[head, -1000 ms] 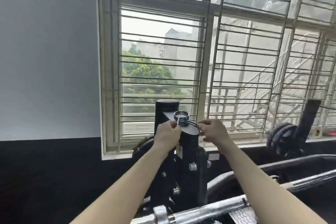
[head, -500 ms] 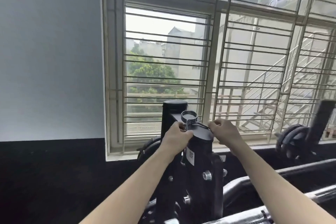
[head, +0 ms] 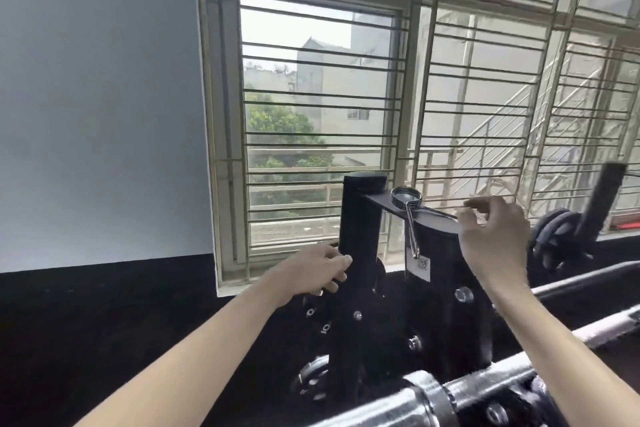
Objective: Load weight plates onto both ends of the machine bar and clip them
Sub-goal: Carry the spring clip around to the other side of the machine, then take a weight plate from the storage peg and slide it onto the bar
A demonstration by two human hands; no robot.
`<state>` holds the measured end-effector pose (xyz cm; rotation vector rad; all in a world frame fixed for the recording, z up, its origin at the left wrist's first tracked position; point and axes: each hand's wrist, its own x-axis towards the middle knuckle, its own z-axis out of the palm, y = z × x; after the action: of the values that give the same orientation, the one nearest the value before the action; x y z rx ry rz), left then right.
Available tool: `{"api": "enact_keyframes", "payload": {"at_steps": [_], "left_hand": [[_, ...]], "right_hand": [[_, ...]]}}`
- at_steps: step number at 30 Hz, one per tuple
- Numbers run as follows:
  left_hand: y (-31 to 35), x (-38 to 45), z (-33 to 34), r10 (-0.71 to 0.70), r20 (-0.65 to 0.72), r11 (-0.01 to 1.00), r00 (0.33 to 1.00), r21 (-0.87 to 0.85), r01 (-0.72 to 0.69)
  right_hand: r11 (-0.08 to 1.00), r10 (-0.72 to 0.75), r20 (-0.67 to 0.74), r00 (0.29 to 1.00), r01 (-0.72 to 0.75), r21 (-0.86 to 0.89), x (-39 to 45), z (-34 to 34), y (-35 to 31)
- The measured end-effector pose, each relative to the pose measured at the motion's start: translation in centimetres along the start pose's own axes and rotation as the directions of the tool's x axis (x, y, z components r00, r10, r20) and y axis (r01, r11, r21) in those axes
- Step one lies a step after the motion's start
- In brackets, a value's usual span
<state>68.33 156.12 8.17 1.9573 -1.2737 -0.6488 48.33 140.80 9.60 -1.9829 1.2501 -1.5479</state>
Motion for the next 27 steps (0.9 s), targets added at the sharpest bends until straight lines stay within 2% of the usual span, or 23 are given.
{"api": "enact_keyframes", "payload": {"at_steps": [3,6,8,10,12,15,17,21,24,27], "left_hand": [[-4.3,-3.9,-3.1,0.054,0.139,0.970,0.989,0.229,-0.086],[-10.4,-7.6,-6.6,0.042,0.237,0.960,0.971,0.261,-0.106],[-15.4,-9.5,-8.6,0.009,0.287,0.980,0.958,0.188,-0.065],[-20.2,-10.7,-10.3,-0.036,0.312,0.997,0.949,0.077,0.013],[-24.3,-11.2,-11.7,-0.077,0.308,0.994,0.948,-0.048,0.096],[-28.2,-10.2,-12.7,-0.106,0.284,0.974,0.953,-0.163,0.157],[-29.5,-8.4,-12.6,-0.126,0.284,0.940,0.951,-0.271,0.206],[-29.9,-2.5,-11.1,-0.172,0.350,0.796,0.921,-0.501,0.339],[-29.5,2.8,-10.5,-0.185,0.402,0.730,0.897,-0.555,0.399],[-29.0,7.5,-10.2,-0.158,0.452,0.721,0.878,-0.555,0.415]], "right_hand": [[0.996,0.009,-0.119,0.993,-0.020,-0.089,-4.5,0.3,-2.6],[0.982,-0.053,-0.142,0.988,0.026,-0.186,-9.2,1.6,-6.4],[0.981,-0.105,-0.095,0.990,0.087,-0.172,-11.8,3.2,-8.8],[0.973,-0.089,0.024,0.996,0.093,-0.213,-13.7,5.2,-10.3],[0.957,0.065,0.230,0.971,0.005,-0.290,-15.1,7.4,-11.6],[0.899,0.283,0.425,0.860,-0.084,-0.430,-16.3,10.8,-12.2],[0.876,0.318,0.448,0.836,-0.079,-0.476,-16.6,12.9,-12.2],[0.876,0.379,0.444,0.812,-0.161,-0.455,-16.6,16.7,-11.7],[0.860,0.424,0.383,0.821,-0.233,-0.453,-15.7,19.9,-10.6],[0.829,0.463,0.304,0.833,-0.286,-0.480,-14.6,22.3,-9.5]]}}
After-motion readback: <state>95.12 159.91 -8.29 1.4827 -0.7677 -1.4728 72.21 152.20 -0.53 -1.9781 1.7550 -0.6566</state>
